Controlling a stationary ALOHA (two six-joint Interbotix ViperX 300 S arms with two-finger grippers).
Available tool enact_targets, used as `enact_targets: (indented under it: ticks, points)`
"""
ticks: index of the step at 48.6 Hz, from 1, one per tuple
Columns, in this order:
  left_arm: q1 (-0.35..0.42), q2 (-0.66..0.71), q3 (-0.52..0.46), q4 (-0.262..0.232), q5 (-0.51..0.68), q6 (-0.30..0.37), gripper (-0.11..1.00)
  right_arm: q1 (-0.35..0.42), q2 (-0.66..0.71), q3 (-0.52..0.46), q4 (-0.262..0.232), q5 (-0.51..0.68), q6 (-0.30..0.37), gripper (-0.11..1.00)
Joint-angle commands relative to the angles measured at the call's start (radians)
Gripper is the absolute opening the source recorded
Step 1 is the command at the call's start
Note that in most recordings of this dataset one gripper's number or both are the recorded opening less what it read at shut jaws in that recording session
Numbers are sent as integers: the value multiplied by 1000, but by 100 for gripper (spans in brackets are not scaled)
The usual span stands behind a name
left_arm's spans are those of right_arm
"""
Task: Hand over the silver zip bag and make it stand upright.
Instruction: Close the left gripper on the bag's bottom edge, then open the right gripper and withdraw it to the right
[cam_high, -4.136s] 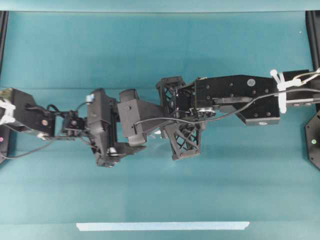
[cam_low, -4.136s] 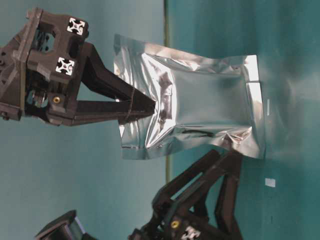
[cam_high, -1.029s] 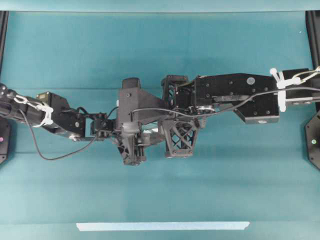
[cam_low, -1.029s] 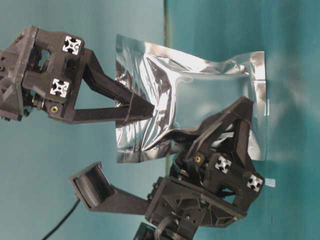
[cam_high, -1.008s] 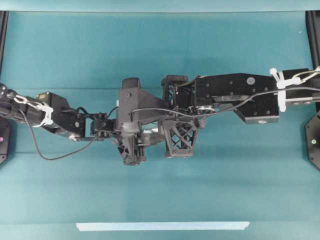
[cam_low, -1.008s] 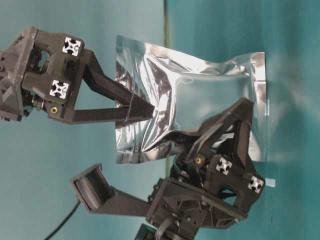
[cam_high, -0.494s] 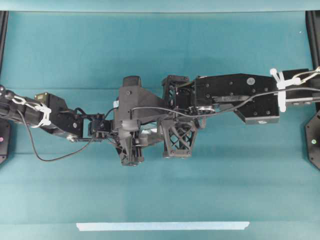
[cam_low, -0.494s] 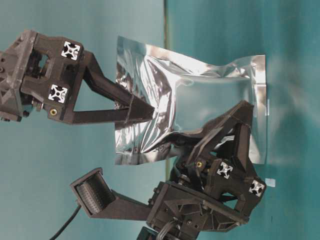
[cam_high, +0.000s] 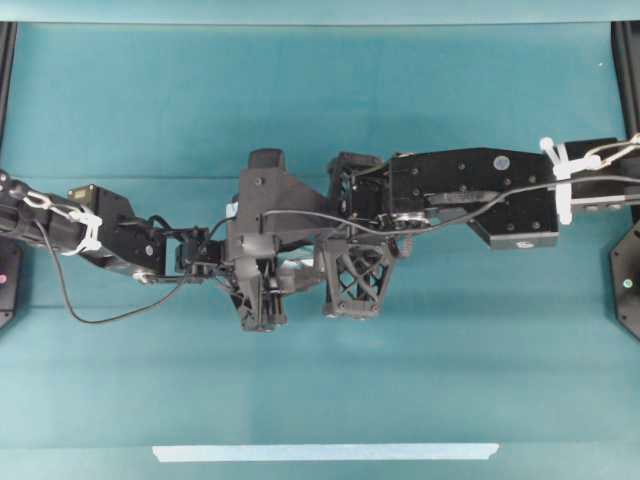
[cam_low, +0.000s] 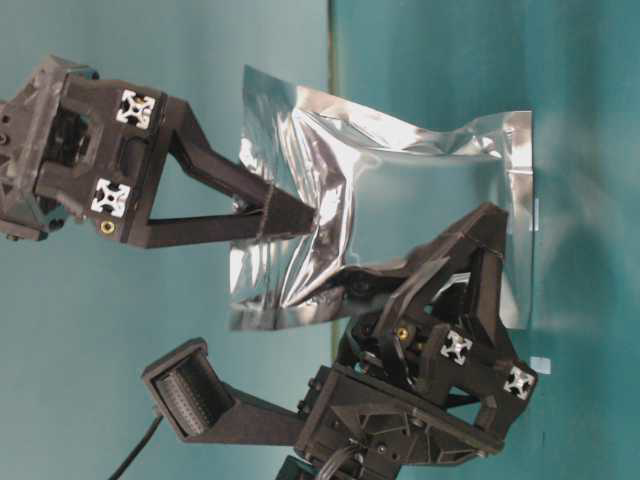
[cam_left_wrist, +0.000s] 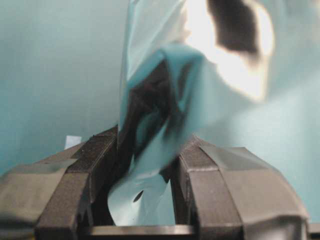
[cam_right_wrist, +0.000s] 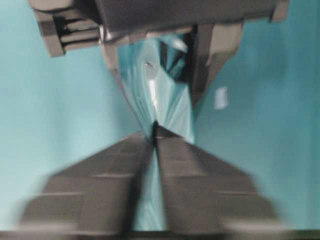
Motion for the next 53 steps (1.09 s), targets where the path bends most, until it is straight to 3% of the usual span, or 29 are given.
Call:
enact_targets:
  ticks: [1, 6, 10, 31, 42, 53]
  points:
    - [3, -12, -3, 0, 5, 2, 31, 8, -29, 8, 12, 2, 35, 48]
    - [8, -14, -2, 0, 11, 2, 31, 11, -55, 35, 2, -26, 44, 78]
    - [11, -14, -2, 0, 11, 3, 28, 12, -84, 55, -9, -60, 52, 90]
    - [9, -14, -2, 0, 14, 25, 28, 5, -272, 198, -41, -137, 150, 90]
    - [6, -14, -9, 0, 32, 38, 28, 2, -368, 296, -41, -247, 202, 90]
    - [6, -15, -8, 0, 32, 40, 28, 3, -483, 411, -41, -348, 212, 90]
